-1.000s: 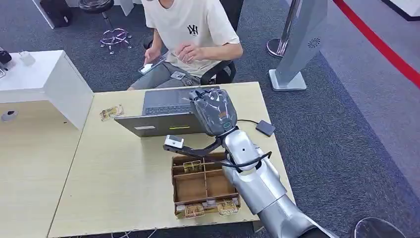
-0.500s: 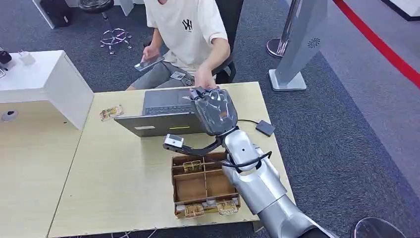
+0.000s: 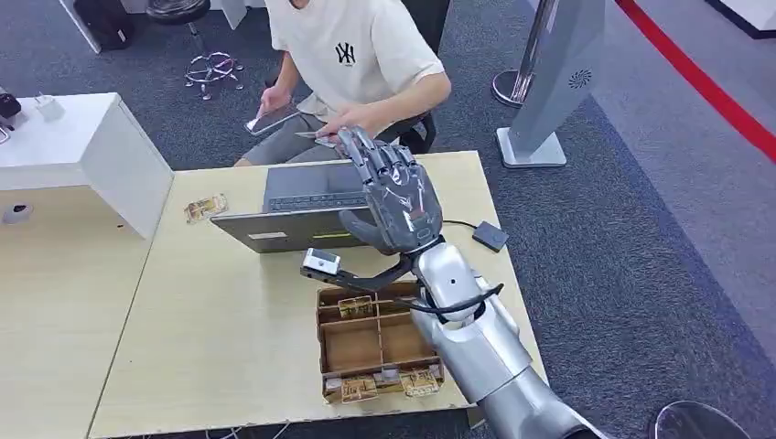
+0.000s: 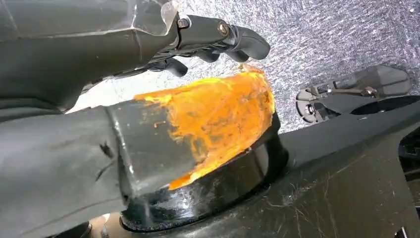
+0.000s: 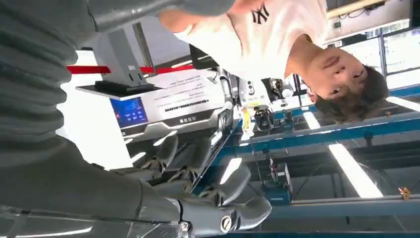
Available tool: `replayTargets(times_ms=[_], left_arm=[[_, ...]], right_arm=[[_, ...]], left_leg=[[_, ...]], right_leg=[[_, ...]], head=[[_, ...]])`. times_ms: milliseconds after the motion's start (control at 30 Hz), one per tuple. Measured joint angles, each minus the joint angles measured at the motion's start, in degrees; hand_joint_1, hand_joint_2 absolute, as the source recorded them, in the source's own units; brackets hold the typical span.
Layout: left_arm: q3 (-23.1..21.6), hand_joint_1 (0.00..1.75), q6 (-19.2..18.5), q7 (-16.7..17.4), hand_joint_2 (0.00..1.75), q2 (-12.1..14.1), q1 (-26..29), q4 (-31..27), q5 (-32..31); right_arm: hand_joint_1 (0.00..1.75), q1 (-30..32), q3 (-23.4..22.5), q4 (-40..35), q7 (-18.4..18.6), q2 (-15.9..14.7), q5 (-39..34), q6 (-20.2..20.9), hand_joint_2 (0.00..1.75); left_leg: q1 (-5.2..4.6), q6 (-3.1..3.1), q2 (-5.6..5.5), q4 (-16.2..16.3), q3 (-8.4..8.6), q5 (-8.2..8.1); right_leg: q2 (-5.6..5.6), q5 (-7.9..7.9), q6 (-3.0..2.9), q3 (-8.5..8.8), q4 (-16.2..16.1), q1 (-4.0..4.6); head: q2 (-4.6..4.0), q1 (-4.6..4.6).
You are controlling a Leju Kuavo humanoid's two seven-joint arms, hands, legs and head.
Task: Pass the card to the sensor for recognition and then transmit it.
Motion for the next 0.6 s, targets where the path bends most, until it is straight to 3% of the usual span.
replayTargets(times_ms=[167,233,333,467,533,600], left_arm=[[-0.02,0.0,0.2,-0.13,0.0,0.0,0.01,0.0,0.92],[-0.02,0.0,0.57,-0.24,0.0,0.0,0.09,0.0,1.79],[-0.02,0.0,0.72,-0.44,0.0,0.0,0.11,0.0,2.91],[-0.02,0.0,1.18,-1.27,0.0,0.0,0.25,0.0,4.9],[-0.02,0.0,1.44,-1.77,0.0,0.02,0.3,0.0,5.93],[-0.02,0.0,1.75,-2.38,0.0,0.02,0.36,0.0,6.89]], right_arm=[[0.0,3.53,-0.83,-5.28,-4.77,0.13,-3.27,-0.02,0.0],[0.0,6.9,-2.81,-9.13,-11.63,1.5,-7.9,-0.06,0.0],[0.0,11.13,-5.14,-12.88,-18.26,3.54,-15.34,-0.15,0.0],[0.0,15.93,-3.53,-17.46,-16.72,3.43,-33.6,0.6,0.0],[0.0,17.64,-1.37,-19.94,-16.96,2.34,-46.43,5.41,0.0],[0.0,19.35,0.63,-22.79,-18.5,0.84,-60.36,15.4,0.0]], left_leg=[[0.0,0.0,-0.02,0.0,-0.01,0.0],[0.0,-0.01,-0.03,0.0,-0.03,-0.02],[0.01,0.0,-0.02,-0.01,-0.03,-0.04],[0.0,0.0,-0.02,-0.02,-0.04,-0.04],[-0.01,0.0,-0.01,-0.02,-0.04,-0.04],[-0.01,0.0,-0.01,-0.02,-0.03,-0.04]], right_leg=[[-0.03,-0.01,0.01,0.0,0.0,0.0],[-0.03,-0.02,0.01,-0.01,-0.01,0.0],[-0.02,-0.04,0.01,-0.02,-0.01,0.0],[-0.02,-0.04,0.01,-0.02,-0.01,0.0],[-0.01,-0.04,0.01,-0.02,-0.02,0.0],[-0.02,-0.04,0.01,-0.02,-0.03,0.0]], head=[[-0.02,-0.02],[0.0,0.0],[0.0,0.0],[-0.02,-0.02],[0.0,-0.02],[0.0,-0.02]])
